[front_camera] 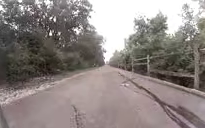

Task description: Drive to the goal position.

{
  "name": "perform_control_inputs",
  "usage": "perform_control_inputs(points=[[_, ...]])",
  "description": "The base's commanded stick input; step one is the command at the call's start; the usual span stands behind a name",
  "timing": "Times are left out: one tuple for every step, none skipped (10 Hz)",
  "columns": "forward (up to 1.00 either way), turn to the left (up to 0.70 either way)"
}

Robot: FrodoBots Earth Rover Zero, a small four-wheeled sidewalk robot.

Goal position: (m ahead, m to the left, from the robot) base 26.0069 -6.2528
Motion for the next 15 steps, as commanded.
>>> perform_control_inputs(points=[[0.70,0.02],[0.70,0.02],[0.70,0.02],[0.70,0.00],[0.70,0.00],[0.70,0.00],[0.70,0.00],[0.70,0.00],[0.70,0.00],[0.70,0.00],[0.70,0.00],[0.70,0.00],[0.70,0.00],[0.70,0.00],[0.70,0.00]])
